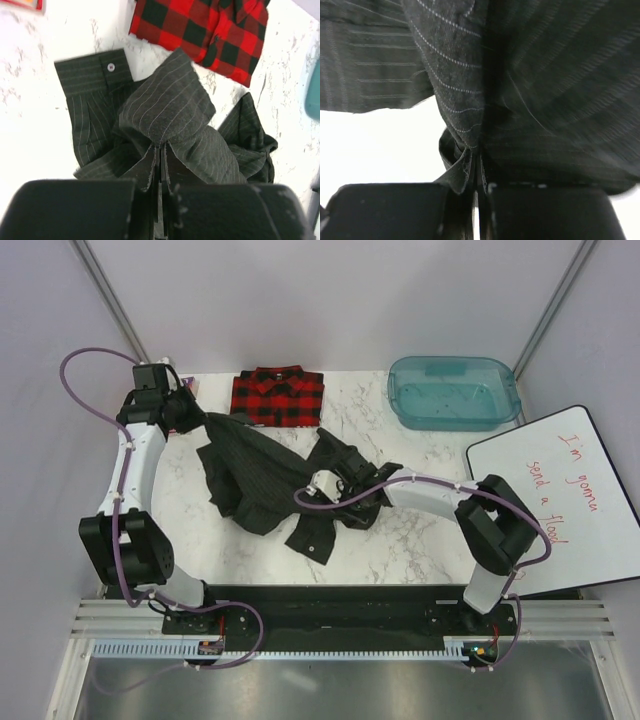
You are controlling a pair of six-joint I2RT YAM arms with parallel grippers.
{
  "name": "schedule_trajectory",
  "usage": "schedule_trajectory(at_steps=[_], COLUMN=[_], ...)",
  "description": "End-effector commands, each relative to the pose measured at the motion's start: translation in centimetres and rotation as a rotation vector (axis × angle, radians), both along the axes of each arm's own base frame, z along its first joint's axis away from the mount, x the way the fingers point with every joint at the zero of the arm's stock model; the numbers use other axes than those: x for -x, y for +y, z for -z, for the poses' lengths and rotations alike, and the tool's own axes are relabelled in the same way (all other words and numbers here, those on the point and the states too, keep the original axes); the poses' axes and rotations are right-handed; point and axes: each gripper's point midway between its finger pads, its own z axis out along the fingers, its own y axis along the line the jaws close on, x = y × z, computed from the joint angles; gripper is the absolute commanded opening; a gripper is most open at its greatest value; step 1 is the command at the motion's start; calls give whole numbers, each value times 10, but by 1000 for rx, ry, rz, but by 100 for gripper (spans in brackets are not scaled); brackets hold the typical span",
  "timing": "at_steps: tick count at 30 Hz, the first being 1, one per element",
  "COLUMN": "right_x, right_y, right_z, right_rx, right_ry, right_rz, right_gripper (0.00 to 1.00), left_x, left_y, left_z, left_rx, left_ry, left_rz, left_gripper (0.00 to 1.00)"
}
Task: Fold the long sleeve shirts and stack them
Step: Flatten the shirt out
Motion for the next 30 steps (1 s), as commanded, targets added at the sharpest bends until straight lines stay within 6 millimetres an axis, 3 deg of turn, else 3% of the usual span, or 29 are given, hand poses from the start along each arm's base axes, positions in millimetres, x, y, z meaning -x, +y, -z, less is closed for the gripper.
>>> schedule_trajectory(at_steps=[1,2,3,5,6,7,8,9,10,11,12,13,14,15,16,17,18,19,20,21,22,23,24,25,26,27,28,30], right_x=[-87,-103,-139,-171,-196,-206,-217,-223,-221,-219,-214,-197,-188,-178,-155,-144,-130,-102,-87,-73,-47,-32,-19,6,23,34,44,61], right_y=[0,2,6,10,13,17,21,17,18,17,15,10,8,3,-8,-12,-19,-34,-38,-46,-61,-69,-72,-80,-78,-77,-77,-80], right_z=[-85,-102,-151,-181,-238,-247,-302,-320,-331,-357,-366,-387,-380,-385,-408,-390,-388,-397,-365,-352,-344,-305,-292,-280,-253,-243,-230,-193], right_rx=[-68,-90,-164,-220,-313,-335,-420,-449,-475,-512,-528,-565,-553,-557,-585,-555,-548,-545,-500,-460,-428,-369,-355,-336,-308,-301,-282,-204], right_ry=[-250,-279,-367,-405,-497,-497,-583,-607,-604,-642,-646,-659,-641,-644,-675,-639,-627,-630,-558,-542,-518,-436,-398,-343,-267,-231,-193,-99], right_rz=[95,110,156,203,229,248,263,277,276,276,274,251,237,227,215,200,184,170,155,117,103,102,70,39,7,-12,-33,-82], right_gripper=[0,0,0,0,0,0,0,0,0,0,0,0,0,0,0,0,0,0,0,0,0,0,0,0,0,1,6,33], left_x=[-24,-30,-39,-54,-62,-67,-73,-73,-71,-64,-58,-49,-32,-20,-8,14,26,37,46,73,87,96,122,131,135,141,152,165], left_y=[10,13,19,24,28,29,31,33,28,26,22,14,8,2,-10,-18,-25,-28,-32,-43,-50,-56,-69,-74,-76,-76,-78,-80], left_z=[-80,-87,-109,-123,-157,-176,-212,-231,-248,-280,-293,-303,-319,-324,-324,-319,-315,-310,-288,-294,-291,-270,-273,-264,-244,-231,-224,-177], left_rx=[-115,-129,-148,-162,-181,-197,-214,-220,-222,-242,-253,-270,-285,-306,-300,-304,-330,-344,-328,-354,-348,-313,-310,-304,-287,-293,-308,-317], left_ry=[-273,-296,-362,-406,-485,-528,-609,-651,-690,-762,-794,-826,-864,-883,-894,-881,-885,-881,-823,-857,-857,-812,-843,-835,-796,-769,-765,-659], left_rz=[69,65,56,60,57,63,67,71,103,118,139,186,213,247,318,353,407,431,461,521,555,594,664,699,718,729,752,843], left_gripper=[2,2,2,2,2,2,2,2,2,2,2,2,2,2,2,2,2,2,2,2,2,2,2,2,2,2,2,2])
